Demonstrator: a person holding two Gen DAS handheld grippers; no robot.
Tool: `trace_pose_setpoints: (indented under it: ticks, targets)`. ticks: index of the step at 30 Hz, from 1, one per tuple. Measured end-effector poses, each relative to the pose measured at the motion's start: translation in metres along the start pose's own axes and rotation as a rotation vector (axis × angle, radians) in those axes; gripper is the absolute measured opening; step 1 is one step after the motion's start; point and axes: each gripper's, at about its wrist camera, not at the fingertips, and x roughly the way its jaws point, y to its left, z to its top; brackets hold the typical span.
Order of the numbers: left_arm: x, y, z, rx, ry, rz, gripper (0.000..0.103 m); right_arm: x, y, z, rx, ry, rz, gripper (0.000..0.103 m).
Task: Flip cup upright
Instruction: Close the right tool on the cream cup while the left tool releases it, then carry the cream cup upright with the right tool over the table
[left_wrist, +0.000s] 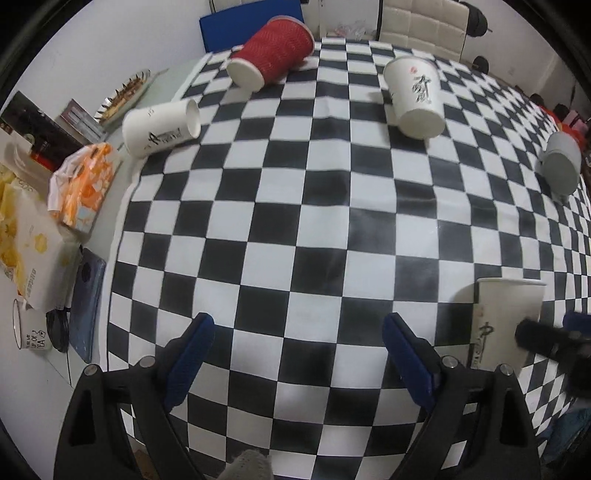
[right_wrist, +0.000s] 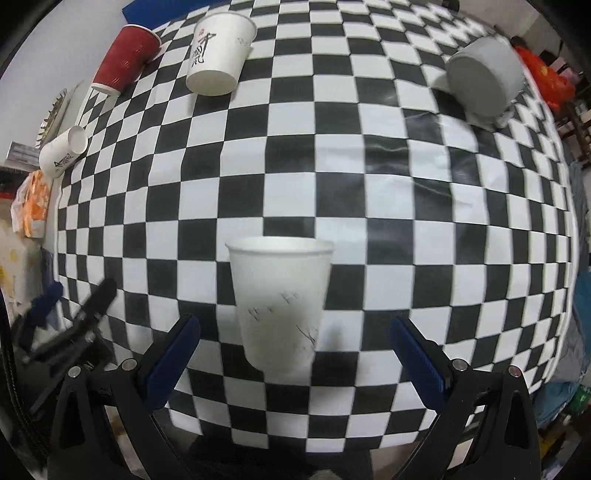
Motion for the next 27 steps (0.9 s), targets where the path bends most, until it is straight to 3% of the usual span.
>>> trace_pose_setpoints:
  ticks: [9, 12, 15, 16, 21, 27]
  targets:
    - [0.028, -0.005, 0.009, -0.001, 0.072, -0.029, 0.093, 0.038, -0.009, 0.046, -0.018, 0.185, 0.068, 0.096]
    - [0.033, -0.009, 0.011, 0.002, 0.073, -0.031, 0.093, 0.054, -0.011, 0.050, -0.025, 0.236, 0.072, 0.087]
    - [0.035, -0.011, 0.013, 0.009, 0.072, -0.032, 0.093, 0.064, -0.008, 0.048, -0.023, 0.254, 0.084, 0.069]
    - [0.036, -0.011, 0.013, 0.011, 0.072, -0.032, 0.093, 0.063, -0.008, 0.047, -0.020, 0.248, 0.090, 0.069]
    - [0.032, -0.013, 0.014, 0.010, 0.069, -0.036, 0.093, 0.041, -0.017, 0.046, -0.023, 0.113, 0.098, 0.066]
    - [0.032, -0.012, 0.015, 0.006, 0.066, -0.041, 0.093, 0.002, -0.030, 0.042, -0.013, -0.199, 0.077, 0.065]
